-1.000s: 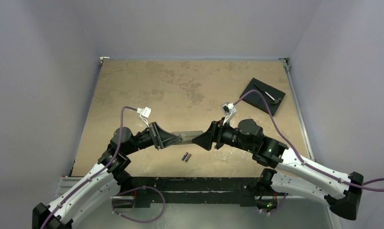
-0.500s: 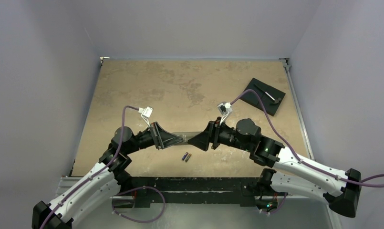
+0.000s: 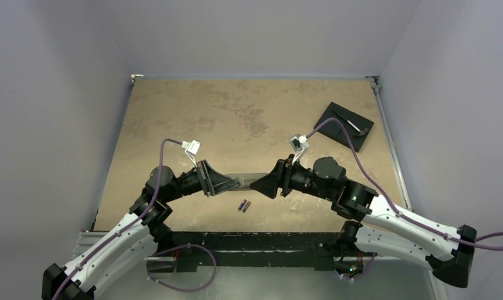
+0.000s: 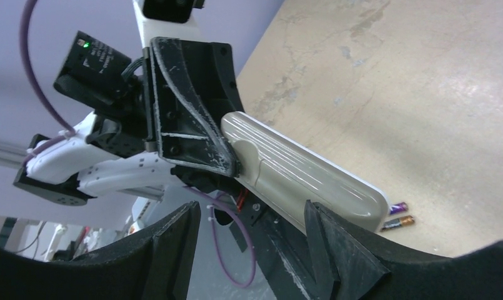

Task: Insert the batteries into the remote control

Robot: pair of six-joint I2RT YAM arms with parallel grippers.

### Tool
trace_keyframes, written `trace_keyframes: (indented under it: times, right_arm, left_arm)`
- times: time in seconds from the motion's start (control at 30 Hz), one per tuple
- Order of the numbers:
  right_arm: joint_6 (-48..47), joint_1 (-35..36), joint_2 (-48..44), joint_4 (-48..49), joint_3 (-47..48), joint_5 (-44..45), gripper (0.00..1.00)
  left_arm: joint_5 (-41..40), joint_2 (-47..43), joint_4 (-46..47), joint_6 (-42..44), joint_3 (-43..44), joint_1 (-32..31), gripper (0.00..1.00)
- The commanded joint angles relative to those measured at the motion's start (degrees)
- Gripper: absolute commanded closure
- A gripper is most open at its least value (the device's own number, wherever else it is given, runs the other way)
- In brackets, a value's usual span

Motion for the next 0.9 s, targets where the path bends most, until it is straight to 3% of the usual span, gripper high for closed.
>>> trace_keyframes:
  times: [0.0,0.87]
  right_arm:
    - [-2.3,0.0,-1.1,-6.9,2.1,5.0,0.3]
    - [-2.0,0.2,1.5,-6.3,0.9,5.8,0.3]
  left_arm:
    - [1.4,-1.4,2.6,1.4,3.1,-0.7,1.0]
    - [1.9,-1.4,2.9,1.5,3.6,-0.6,1.0]
